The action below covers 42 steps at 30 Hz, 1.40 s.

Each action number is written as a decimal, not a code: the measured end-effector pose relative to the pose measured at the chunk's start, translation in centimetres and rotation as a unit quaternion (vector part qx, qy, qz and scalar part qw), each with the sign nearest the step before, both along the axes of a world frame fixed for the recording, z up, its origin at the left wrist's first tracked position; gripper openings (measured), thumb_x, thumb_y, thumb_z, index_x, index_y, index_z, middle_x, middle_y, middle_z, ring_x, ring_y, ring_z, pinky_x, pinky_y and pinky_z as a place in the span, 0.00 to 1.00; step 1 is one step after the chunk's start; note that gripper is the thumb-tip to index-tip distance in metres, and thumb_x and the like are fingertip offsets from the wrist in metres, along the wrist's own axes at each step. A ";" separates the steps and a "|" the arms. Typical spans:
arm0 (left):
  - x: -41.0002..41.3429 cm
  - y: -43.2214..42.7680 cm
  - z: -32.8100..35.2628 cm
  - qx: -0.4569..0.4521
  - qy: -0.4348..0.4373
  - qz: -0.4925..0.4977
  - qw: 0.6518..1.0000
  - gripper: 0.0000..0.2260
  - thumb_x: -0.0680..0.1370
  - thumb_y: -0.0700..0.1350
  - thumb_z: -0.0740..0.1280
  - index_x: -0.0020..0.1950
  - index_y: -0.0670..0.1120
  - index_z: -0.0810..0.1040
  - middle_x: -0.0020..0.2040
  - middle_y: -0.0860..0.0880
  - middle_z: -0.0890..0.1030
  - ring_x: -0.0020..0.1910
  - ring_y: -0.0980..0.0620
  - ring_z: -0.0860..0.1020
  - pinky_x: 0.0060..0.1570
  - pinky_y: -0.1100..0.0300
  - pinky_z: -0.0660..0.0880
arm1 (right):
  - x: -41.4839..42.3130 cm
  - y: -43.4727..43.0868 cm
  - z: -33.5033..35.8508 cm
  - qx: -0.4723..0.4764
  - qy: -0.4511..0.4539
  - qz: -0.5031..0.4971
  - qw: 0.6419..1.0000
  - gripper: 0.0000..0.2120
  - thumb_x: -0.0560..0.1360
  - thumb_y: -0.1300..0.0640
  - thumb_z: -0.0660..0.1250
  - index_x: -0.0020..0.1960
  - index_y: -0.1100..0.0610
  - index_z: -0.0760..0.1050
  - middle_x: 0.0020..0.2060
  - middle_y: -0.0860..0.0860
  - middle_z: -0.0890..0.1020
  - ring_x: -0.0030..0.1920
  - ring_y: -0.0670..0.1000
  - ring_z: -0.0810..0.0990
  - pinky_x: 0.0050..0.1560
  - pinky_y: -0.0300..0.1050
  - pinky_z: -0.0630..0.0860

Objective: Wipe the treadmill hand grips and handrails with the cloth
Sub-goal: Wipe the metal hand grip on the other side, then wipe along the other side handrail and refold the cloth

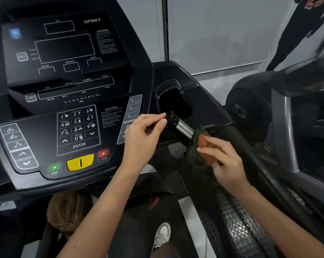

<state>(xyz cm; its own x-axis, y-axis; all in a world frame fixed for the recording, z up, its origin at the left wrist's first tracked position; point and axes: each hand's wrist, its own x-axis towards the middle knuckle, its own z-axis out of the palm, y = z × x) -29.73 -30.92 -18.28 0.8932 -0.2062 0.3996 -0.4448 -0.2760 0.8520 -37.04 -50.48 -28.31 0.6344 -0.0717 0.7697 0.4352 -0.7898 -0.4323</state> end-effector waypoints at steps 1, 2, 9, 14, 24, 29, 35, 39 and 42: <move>-0.1 0.0 0.0 -0.002 -0.001 -0.002 1.000 0.09 0.76 0.42 0.68 0.55 0.48 0.81 0.48 0.60 0.79 0.49 0.68 0.76 0.47 0.76 0.70 | 0.1 0.3 0.3 0.026 0.007 -0.003 1.000 0.19 0.70 0.70 0.64 0.55 0.54 0.77 0.56 0.50 0.77 0.54 0.53 0.76 0.60 0.40 0.72; -0.1 -0.1 0.1 -0.004 -0.002 -0.002 1.000 0.09 0.76 0.42 0.68 0.55 0.48 0.81 0.48 0.60 0.79 0.49 0.69 0.76 0.47 0.76 0.70 | 0.5 0.7 0.8 0.053 0.018 -0.006 0.998 0.20 0.69 0.72 0.62 0.56 0.54 0.77 0.55 0.48 0.77 0.55 0.53 0.77 0.60 0.44 0.73; -0.1 -0.3 -0.3 -0.006 -0.014 0.006 1.000 0.09 0.76 0.42 0.67 0.55 0.47 0.81 0.48 0.60 0.78 0.49 0.70 0.76 0.48 0.76 0.70 | 5.6 2.9 9.2 0.245 0.221 0.161 0.930 0.16 0.75 0.73 0.59 0.50 0.53 0.74 0.44 0.45 0.81 0.43 0.34 0.78 0.49 0.31 0.73; -0.3 -0.5 -0.6 -0.026 -0.007 0.006 1.000 0.09 0.76 0.42 0.67 0.55 0.47 0.80 0.49 0.57 0.80 0.51 0.65 0.77 0.48 0.75 0.71 | 6.2 0.3 8.9 0.252 0.344 0.200 0.882 0.09 0.75 0.65 0.65 0.54 0.58 0.77 0.46 0.56 0.82 0.46 0.49 0.81 0.50 0.47 0.78; -0.4 -0.8 -1.2 -0.063 0.026 0.017 0.998 0.08 0.77 0.43 0.66 0.54 0.53 0.79 0.52 0.54 0.81 0.54 0.60 0.78 0.54 0.67 0.74 | 4.2 -2.4 5.5 0.183 0.337 0.148 0.912 0.14 0.74 0.70 0.65 0.55 0.56 0.78 0.49 0.53 0.83 0.54 0.52 0.81 0.58 0.53 0.76; -1.3 -1.5 -1.2 -0.143 0.090 0.029 0.985 0.08 0.76 0.42 0.67 0.52 0.54 0.80 0.54 0.53 0.81 0.55 0.60 0.78 0.58 0.61 0.75 | 2.6 -1.6 5.9 0.319 0.271 0.084 0.904 0.16 0.77 0.70 0.59 0.51 0.51 0.76 0.45 0.48 0.83 0.45 0.40 0.81 0.50 0.35 0.76; -2.7 -2.4 -0.4 -0.133 0.030 0.045 0.990 0.09 0.76 0.40 0.67 0.52 0.51 0.80 0.52 0.54 0.78 0.53 0.62 0.77 0.52 0.69 0.73 | 1.3 -2.3 8.1 0.481 0.204 0.098 0.847 0.12 0.77 0.67 0.60 0.51 0.54 0.77 0.38 0.45 0.85 0.42 0.44 0.84 0.42 0.36 0.79; -3.9 -3.3 -0.4 -0.087 -0.008 0.019 0.996 0.09 0.76 0.41 0.67 0.53 0.52 0.81 0.51 0.59 0.77 0.56 0.59 0.73 0.52 0.66 0.71 | 0.2 -1.9 9.4 0.526 0.172 0.081 0.829 0.10 0.77 0.68 0.60 0.48 0.57 0.76 0.37 0.47 0.84 0.39 0.46 0.84 0.41 0.39 0.79; -4.5 -3.5 -0.5 -0.092 -0.023 0.004 0.995 0.10 0.77 0.39 0.66 0.53 0.52 0.81 0.52 0.60 0.76 0.57 0.58 0.71 0.52 0.69 0.69 | -1.6 -2.3 9.9 0.582 0.122 0.070 0.801 0.10 0.76 0.69 0.60 0.46 0.56 0.76 0.38 0.49 0.84 0.40 0.48 0.83 0.46 0.43 0.81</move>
